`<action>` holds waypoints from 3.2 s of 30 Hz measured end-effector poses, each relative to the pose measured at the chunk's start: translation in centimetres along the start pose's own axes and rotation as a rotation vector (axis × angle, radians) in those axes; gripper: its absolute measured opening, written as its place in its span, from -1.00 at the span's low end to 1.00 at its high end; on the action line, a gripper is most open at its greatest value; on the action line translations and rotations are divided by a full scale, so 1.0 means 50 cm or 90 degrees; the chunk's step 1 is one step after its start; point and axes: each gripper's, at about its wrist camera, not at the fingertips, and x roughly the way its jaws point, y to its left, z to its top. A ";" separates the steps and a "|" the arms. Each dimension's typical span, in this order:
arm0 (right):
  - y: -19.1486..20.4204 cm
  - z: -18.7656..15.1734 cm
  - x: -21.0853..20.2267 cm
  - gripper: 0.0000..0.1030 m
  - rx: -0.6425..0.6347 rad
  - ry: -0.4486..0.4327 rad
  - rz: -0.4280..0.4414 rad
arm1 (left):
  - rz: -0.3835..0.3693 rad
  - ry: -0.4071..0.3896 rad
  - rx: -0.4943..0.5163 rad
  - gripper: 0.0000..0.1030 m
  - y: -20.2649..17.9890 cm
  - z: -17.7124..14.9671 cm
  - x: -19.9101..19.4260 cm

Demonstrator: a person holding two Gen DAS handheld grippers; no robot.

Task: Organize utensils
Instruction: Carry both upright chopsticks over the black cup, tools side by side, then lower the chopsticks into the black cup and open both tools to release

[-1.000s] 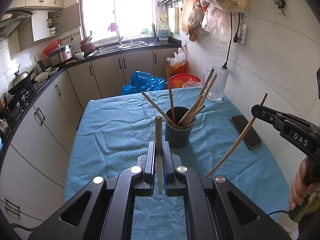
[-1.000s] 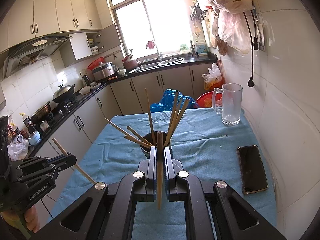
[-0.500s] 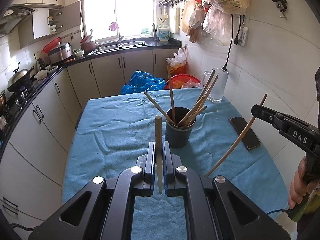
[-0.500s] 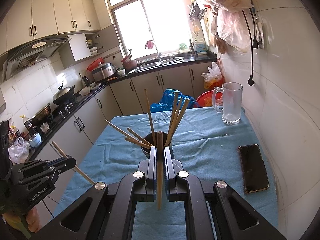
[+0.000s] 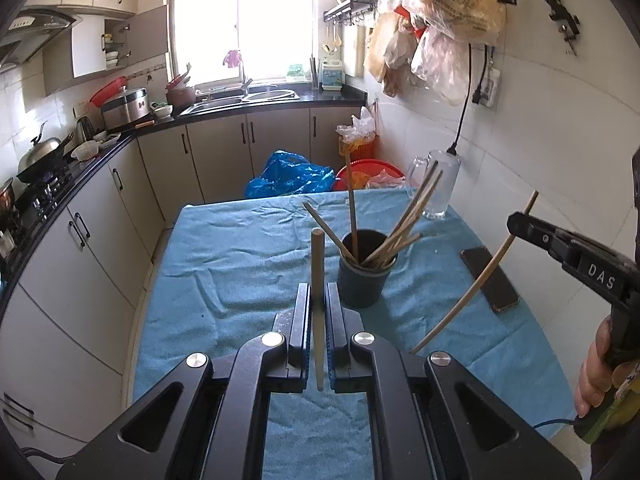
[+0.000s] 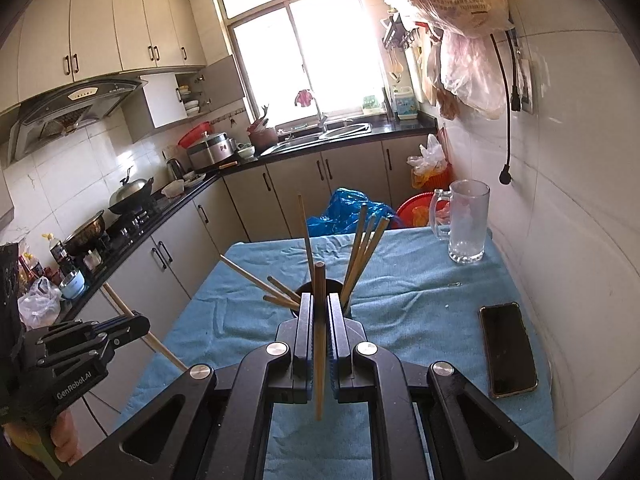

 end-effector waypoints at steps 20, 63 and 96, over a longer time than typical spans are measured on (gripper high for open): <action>0.041 0.122 -0.012 -0.88 -0.040 -0.083 -0.021 | -0.032 -0.121 -0.036 -0.89 0.004 0.172 -0.037; -0.047 0.088 0.249 -0.87 0.029 0.005 0.011 | -0.026 -0.038 -0.026 -0.88 -0.034 0.172 0.294; -0.019 0.070 0.259 -0.86 0.013 0.028 0.016 | -0.014 -0.021 -0.031 -0.86 -0.025 0.141 0.306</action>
